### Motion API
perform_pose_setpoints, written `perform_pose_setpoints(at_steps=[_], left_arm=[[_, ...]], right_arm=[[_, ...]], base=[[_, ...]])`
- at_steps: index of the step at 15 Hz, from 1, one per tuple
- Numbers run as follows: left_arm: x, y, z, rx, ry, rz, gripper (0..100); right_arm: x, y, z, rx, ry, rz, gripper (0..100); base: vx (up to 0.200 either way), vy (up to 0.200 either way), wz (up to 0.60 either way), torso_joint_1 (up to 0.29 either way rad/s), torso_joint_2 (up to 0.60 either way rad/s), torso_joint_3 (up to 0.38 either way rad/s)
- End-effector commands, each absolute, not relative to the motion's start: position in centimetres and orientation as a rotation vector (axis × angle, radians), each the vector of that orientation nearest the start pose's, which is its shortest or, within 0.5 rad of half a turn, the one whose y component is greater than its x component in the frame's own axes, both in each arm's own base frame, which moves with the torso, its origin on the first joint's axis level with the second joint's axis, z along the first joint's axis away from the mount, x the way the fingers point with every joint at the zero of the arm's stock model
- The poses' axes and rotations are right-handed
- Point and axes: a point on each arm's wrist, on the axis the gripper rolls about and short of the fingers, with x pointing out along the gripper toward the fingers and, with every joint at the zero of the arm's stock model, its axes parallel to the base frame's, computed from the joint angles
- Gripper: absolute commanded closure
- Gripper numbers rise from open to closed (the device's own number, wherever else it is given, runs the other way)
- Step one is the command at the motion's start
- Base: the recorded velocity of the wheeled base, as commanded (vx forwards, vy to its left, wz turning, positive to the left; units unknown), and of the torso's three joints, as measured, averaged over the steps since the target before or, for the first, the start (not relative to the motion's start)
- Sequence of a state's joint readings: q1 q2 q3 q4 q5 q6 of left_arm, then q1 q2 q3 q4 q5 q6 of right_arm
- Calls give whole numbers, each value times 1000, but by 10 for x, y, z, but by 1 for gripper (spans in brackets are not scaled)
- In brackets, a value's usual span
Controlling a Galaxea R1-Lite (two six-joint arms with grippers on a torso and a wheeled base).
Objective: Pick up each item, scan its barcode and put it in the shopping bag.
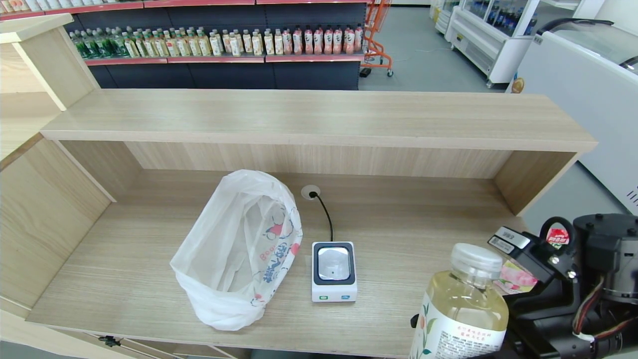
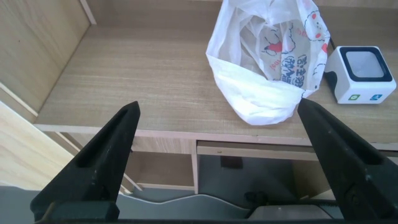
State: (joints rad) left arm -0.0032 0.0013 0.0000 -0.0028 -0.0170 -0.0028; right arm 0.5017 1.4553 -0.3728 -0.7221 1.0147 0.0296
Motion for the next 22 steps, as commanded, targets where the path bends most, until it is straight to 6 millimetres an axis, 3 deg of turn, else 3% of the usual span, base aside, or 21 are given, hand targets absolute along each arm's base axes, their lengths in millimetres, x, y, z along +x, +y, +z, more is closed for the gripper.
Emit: perform_pose_setpoints(at_steps=[1, 7, 9, 14, 19, 22], left_arm=[[-23, 0, 76, -3, -2, -20, 0], [-23, 0, 76, -3, -2, -20, 0], [-23, 0, 76, -3, -2, -20, 0], [-23, 0, 76, -3, -2, -20, 0], [-23, 0, 76, -3, -2, -20, 0], [-23, 0, 76, -2, -2, -20, 0]], right_arm=[[170, 111, 147, 69, 360, 1432, 100], [203, 94, 167, -370, 68, 902, 100], [209, 95, 176, -479, -35, 875, 100], [256, 122, 213, -882, -379, 789, 100], [255, 146, 199, -1113, -488, 843, 100], [250, 159, 186, -1149, -495, 903, 100]], base=[[0, 0, 0, 0, 0, 0], [0, 0, 0, 0, 0, 0], [0, 0, 0, 0, 0, 0], [0, 0, 0, 0, 0, 0], [0, 0, 0, 0, 0, 0], [0, 0, 0, 0, 0, 0]])
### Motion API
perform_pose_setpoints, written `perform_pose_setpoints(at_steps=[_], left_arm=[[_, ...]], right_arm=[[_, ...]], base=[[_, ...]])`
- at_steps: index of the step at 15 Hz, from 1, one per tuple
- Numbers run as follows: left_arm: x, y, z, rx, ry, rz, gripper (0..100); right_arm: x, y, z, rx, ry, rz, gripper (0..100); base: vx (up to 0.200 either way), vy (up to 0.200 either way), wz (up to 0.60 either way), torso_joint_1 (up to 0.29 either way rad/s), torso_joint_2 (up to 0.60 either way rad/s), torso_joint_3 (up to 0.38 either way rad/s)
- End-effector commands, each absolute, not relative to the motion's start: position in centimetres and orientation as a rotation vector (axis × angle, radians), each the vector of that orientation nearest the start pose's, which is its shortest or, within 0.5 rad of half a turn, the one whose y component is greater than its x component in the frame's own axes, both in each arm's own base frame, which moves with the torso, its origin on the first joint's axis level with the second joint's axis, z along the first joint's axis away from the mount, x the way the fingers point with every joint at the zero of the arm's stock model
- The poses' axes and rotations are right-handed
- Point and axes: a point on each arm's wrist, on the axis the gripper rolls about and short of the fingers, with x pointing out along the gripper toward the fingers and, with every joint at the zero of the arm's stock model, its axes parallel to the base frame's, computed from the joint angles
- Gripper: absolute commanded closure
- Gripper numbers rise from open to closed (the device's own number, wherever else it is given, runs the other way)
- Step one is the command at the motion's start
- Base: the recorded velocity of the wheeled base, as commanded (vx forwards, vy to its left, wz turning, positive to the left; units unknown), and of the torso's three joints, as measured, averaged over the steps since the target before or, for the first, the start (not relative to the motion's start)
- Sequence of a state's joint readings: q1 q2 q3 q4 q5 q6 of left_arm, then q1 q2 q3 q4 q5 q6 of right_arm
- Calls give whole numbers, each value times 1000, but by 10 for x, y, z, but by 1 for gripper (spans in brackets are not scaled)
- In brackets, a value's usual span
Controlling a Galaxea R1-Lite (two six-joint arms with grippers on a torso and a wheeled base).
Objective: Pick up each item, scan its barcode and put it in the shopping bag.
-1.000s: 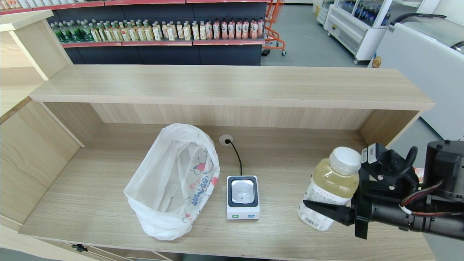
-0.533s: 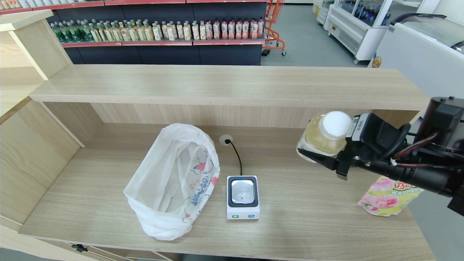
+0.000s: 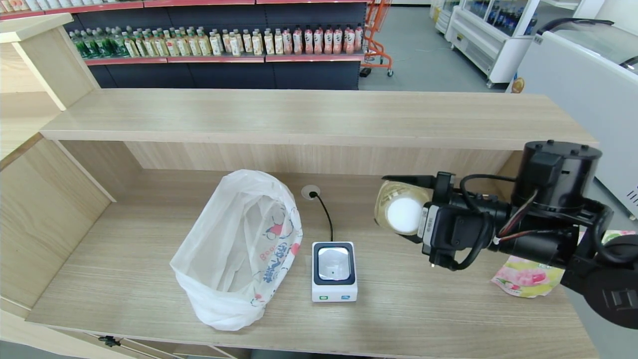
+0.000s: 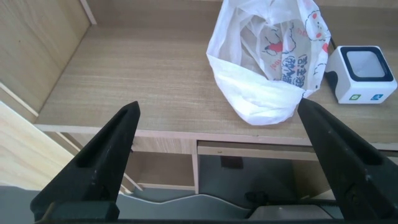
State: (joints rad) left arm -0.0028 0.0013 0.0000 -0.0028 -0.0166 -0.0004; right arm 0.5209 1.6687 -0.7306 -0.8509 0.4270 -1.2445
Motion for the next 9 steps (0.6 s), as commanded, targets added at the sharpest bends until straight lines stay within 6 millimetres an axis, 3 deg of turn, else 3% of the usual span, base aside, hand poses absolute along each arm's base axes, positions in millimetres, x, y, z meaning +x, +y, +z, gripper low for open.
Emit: perform_pose_setpoints(at_steps=[1, 4, 9], left_arm=[[-23, 0, 76, -2, -2, -21, 0], [-23, 0, 76, -3, -2, -20, 0], [-23, 0, 76, -3, -2, -20, 0]], right_arm=[[251, 164, 180, -1152, -488, 927, 100], [256, 178, 163, -1174, -487, 974, 100], [263, 204, 117, -1170, -528, 1009, 100]], base=[[0, 0, 0, 0, 0, 0], [0, 0, 0, 0, 0, 0], [0, 0, 0, 0, 0, 0]])
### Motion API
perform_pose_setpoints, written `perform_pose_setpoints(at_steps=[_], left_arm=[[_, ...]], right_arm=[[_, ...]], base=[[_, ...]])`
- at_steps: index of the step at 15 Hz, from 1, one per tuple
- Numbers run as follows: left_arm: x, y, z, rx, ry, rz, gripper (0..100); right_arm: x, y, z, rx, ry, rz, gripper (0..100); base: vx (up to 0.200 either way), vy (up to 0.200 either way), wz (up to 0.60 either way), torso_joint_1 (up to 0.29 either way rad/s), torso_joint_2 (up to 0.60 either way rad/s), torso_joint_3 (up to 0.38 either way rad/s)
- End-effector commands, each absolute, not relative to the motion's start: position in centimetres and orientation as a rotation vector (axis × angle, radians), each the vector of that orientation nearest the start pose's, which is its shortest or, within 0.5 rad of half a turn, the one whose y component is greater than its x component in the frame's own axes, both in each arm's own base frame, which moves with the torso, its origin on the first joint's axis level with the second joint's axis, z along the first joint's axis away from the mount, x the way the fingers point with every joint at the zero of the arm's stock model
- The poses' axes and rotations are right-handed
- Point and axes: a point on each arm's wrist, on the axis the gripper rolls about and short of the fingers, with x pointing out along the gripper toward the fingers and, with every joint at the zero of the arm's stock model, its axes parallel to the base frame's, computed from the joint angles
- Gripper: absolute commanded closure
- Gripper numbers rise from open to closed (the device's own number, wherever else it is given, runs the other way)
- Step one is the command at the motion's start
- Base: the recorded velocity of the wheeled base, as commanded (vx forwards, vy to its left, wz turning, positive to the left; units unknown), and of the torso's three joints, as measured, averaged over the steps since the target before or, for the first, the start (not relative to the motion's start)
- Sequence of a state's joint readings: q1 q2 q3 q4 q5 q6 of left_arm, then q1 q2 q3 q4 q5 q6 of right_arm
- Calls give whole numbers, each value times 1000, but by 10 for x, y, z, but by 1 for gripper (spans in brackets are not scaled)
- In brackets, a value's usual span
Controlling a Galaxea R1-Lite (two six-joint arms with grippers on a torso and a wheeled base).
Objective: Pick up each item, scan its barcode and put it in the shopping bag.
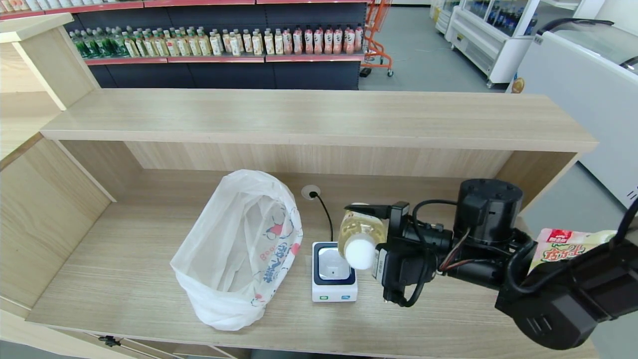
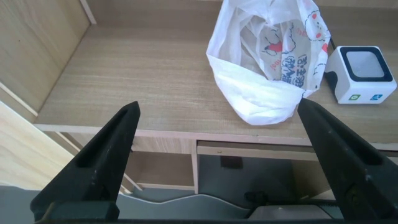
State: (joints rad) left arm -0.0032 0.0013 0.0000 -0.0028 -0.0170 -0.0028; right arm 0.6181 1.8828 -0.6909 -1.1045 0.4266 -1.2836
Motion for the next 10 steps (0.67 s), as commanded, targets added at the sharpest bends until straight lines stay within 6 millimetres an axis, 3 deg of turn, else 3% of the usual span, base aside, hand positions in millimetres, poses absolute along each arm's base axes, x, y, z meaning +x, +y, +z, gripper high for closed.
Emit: perform_pose_setpoints(at_steps=[1, 6, 10], left_arm=[[-23, 0, 76, -3, -2, -20, 0], [-23, 0, 76, -3, -2, -18, 0], [-23, 0, 76, -3, -2, -18, 0]], right_arm=[[261, 201, 108, -1174, -494, 1026, 100], [257, 196, 80, -1168, -490, 1021, 100], [256, 195, 74, -1153, -495, 1013, 100]], base=[[0, 0, 0, 0, 0, 0], [0, 0, 0, 0, 0, 0], [0, 0, 0, 0, 0, 0]])
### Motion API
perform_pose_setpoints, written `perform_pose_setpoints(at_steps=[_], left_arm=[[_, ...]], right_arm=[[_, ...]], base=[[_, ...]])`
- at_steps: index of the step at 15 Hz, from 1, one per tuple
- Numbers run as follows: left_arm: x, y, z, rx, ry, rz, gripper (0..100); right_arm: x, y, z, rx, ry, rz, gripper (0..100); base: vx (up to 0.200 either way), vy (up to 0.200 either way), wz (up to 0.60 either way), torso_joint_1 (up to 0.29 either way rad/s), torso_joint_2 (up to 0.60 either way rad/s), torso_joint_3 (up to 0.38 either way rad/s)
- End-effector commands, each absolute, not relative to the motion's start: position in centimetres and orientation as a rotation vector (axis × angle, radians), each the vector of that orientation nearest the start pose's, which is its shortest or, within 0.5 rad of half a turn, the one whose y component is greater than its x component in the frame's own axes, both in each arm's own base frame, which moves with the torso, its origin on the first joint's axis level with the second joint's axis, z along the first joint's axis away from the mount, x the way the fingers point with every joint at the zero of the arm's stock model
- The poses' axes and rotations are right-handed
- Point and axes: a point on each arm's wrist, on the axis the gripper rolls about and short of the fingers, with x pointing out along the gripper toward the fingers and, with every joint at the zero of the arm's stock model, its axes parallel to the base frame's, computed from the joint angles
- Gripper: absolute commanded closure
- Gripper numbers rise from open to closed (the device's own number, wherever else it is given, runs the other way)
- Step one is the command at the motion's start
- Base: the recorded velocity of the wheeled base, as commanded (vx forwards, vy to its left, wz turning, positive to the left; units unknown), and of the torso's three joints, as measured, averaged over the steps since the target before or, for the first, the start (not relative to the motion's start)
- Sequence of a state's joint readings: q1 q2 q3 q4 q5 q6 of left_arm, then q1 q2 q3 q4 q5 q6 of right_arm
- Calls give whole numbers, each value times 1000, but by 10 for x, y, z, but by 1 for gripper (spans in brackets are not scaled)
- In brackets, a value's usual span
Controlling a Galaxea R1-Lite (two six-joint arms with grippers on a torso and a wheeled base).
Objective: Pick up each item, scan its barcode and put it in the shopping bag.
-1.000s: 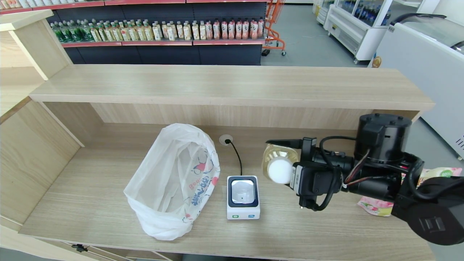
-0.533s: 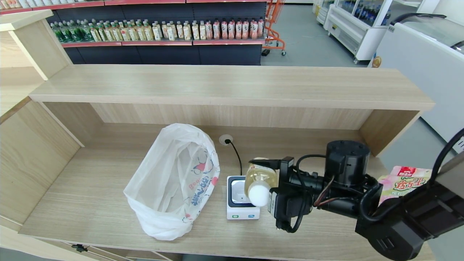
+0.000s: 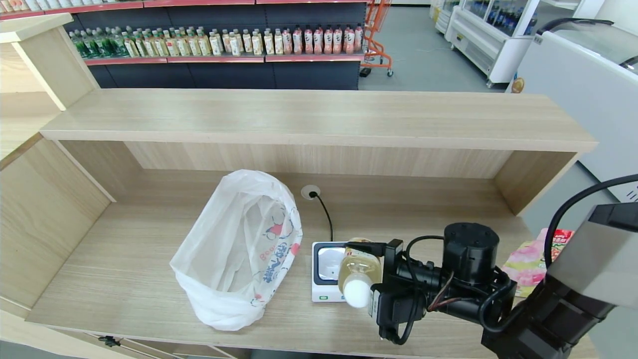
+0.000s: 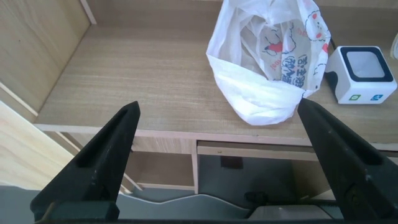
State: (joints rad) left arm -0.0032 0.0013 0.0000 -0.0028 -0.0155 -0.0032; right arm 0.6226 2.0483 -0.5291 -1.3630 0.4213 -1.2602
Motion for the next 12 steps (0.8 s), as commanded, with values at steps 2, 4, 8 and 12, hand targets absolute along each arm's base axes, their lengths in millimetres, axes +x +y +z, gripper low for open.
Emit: perform_pose_setpoints(at_steps=[2, 4, 8, 12], left_arm=[[-23, 0, 76, -5, -1, -20, 0], [-23, 0, 76, -5, -1, -18, 0], [-23, 0, 76, 0, -2, -20, 0], [-23, 0, 76, -2, -2, -20, 0]], right_arm=[[255, 195, 74, -1149, -497, 1011, 100], [255, 196, 77, -1139, -513, 998, 100], [253, 199, 83, -1135, -515, 950, 100], [248, 203, 86, -1146, -510, 768, 100]], base=[[0, 0, 0, 0, 0, 0], [0, 200, 0, 2, 2, 5], [0, 50, 0, -4, -2, 1], [0, 0, 0, 0, 0, 0]])
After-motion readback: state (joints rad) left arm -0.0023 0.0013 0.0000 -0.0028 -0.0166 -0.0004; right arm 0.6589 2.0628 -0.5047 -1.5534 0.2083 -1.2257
